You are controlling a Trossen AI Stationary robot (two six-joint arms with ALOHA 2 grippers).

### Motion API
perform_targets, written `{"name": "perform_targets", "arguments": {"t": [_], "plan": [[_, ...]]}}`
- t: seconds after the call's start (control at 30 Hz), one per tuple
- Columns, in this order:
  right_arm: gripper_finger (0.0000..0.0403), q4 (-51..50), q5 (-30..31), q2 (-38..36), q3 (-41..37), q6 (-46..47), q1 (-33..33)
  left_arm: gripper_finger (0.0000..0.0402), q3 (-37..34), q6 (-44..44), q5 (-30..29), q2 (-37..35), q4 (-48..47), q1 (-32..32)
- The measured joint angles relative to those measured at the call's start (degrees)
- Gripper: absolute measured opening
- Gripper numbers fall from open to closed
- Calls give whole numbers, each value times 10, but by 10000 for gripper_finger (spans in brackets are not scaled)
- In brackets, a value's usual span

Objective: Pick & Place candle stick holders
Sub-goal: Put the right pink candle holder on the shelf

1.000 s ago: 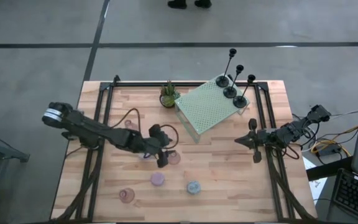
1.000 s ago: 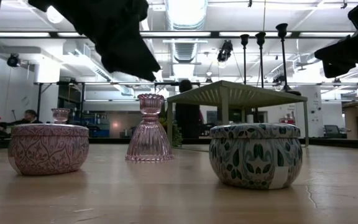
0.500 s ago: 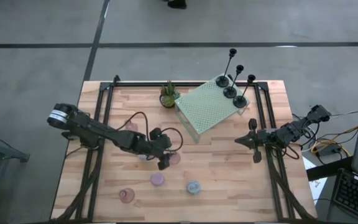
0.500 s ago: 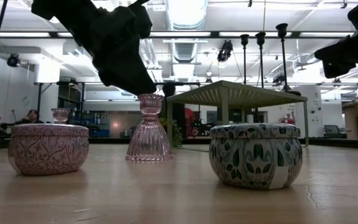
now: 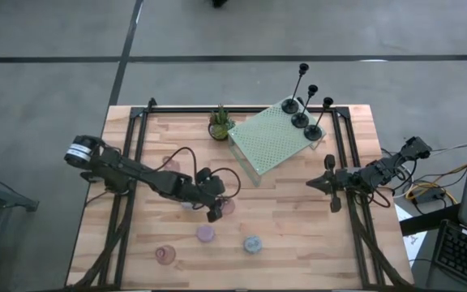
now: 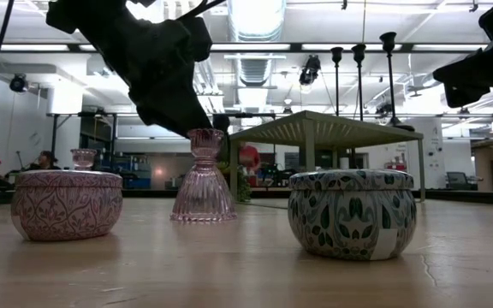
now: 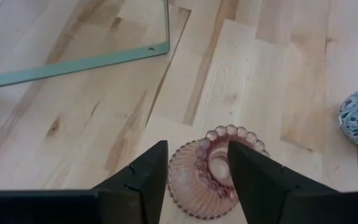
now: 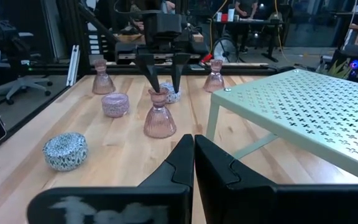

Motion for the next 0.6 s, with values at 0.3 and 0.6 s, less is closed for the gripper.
{"name": "perform_targets", "arguments": {"t": [0.3, 0.6], "plan": [[8, 0, 0, 0, 0, -2, 0, 100, 0, 5, 8, -4, -5, 3], [8, 0, 0, 0, 0, 0, 0, 20, 0, 30, 24, -6, 0, 12]]}}
